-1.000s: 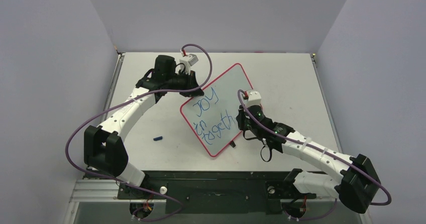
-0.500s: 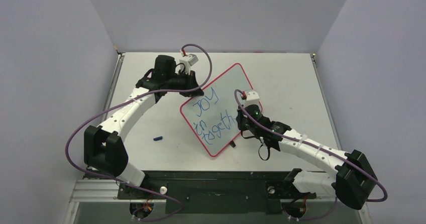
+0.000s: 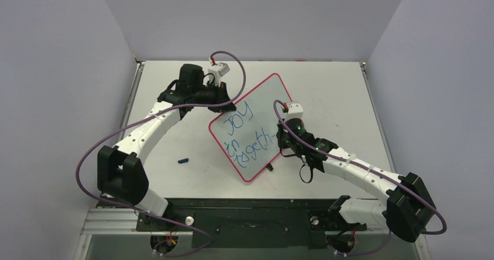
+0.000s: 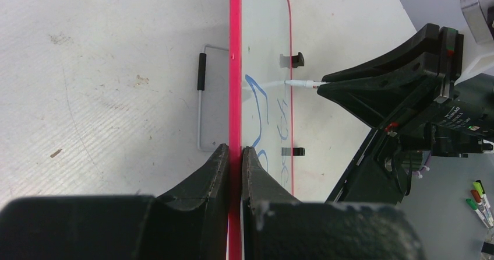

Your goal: Write a sentence on the whiteboard

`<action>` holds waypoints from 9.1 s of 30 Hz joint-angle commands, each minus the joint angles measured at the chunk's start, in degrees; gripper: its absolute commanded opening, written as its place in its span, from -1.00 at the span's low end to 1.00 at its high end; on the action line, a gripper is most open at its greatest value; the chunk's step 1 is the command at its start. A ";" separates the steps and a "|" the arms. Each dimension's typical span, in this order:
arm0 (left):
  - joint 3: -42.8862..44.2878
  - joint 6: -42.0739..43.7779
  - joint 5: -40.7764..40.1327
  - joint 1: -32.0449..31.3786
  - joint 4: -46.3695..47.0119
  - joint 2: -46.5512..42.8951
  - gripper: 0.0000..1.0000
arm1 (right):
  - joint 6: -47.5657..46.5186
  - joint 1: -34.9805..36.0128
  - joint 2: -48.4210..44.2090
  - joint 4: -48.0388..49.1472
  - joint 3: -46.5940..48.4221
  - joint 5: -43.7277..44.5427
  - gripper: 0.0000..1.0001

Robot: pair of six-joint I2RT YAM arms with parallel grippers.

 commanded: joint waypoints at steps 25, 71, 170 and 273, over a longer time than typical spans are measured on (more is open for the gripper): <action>1.20 2.84 -0.90 -0.38 2.46 -1.75 -1.00 | 0.34 -0.15 2.27 3.83 3.33 -5.67 -1.00; 1.20 2.93 -1.03 -0.54 2.32 -1.97 -1.00 | 2.55 0.64 -1.89 2.94 -5.36 -1.74 -1.00; 1.20 3.28 -1.54 -0.63 2.06 -1.63 -1.00 | -0.83 -8.65 1.29 5.81 1.98 -11.50 -1.00; -2.27 1.43 -6.53 -0.02 1.00 -3.07 -1.00 | 4.14 -15.24 -1.65 17.96 -8.14 -14.77 -1.00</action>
